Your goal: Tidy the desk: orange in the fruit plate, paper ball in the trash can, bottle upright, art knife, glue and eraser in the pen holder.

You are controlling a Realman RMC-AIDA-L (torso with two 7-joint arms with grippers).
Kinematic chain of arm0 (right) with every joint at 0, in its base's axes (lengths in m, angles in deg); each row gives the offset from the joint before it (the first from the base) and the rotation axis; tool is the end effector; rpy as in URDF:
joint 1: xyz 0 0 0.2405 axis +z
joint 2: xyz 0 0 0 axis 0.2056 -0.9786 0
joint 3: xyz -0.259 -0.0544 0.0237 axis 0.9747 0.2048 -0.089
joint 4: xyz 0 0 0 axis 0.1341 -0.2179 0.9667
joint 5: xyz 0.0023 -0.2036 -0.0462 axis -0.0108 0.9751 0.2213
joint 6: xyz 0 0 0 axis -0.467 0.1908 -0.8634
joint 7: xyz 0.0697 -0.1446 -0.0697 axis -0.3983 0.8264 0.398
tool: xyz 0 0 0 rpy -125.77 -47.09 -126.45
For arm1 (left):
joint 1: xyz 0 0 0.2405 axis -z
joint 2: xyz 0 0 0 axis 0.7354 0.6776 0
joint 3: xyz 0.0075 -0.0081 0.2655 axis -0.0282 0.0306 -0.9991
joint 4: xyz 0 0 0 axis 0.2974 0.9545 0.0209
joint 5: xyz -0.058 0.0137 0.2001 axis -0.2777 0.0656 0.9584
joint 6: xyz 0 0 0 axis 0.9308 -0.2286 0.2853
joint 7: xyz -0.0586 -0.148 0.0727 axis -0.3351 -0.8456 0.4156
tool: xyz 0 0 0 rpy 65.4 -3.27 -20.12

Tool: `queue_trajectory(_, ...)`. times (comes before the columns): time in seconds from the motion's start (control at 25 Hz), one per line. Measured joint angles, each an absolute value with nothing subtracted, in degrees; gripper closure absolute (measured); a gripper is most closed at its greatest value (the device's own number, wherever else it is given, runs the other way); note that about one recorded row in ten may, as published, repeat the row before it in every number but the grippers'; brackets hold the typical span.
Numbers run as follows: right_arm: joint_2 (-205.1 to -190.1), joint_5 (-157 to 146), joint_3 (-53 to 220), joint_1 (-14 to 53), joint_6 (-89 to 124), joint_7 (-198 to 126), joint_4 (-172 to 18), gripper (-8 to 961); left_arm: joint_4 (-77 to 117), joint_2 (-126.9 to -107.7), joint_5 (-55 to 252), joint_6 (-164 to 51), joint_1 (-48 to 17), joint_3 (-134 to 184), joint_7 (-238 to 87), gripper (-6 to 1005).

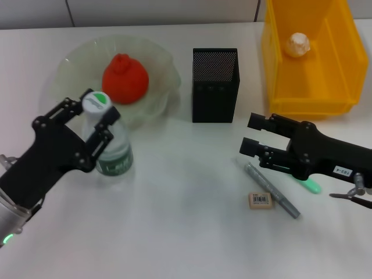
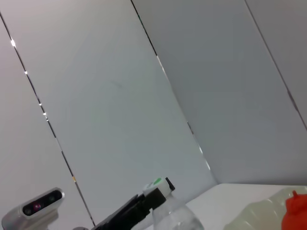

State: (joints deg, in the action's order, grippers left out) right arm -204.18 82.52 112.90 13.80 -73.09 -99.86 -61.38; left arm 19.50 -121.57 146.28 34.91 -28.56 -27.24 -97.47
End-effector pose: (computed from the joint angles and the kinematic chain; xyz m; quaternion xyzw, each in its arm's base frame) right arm 0.2522 0.2859 -0.0516 -0.8726 0.2451 0.4127 0.0905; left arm -0.2821 0.2607 -0.0446 -0.8040 -0.1069 -0.4416 0.3835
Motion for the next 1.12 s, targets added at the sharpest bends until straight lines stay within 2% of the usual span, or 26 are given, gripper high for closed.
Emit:
queue_trajectory(0.76, -204.34, 81.71, 112.8, 14.06, -71.31, -98.49, -62.48, 216, 17.96, -121.47, 146.12, 34.61, -29.21, -17.43, -97.96, 505)
queue_trajectory(0.96, -204.19, 81.7, 111.69, 14.05, -71.67, -98.49, -61.97, 216, 21.41, -120.69, 146.18, 43.14, -31.94, -17.14, -103.34, 280)
queue_trajectory(1.08, -203.83, 81.65, 109.75, 13.58, -73.35, -100.1, -59.6, 216, 30.81, -119.5, 148.11, 46.46, -35.04, -18.58, -113.44, 225)
queue_trajectory(1.12, -203.74, 81.64, 109.38, 13.35, -74.0, -101.24, -58.29, 216, 35.02, -118.37, 150.47, 46.81, -35.78, -20.02, -117.75, 224)
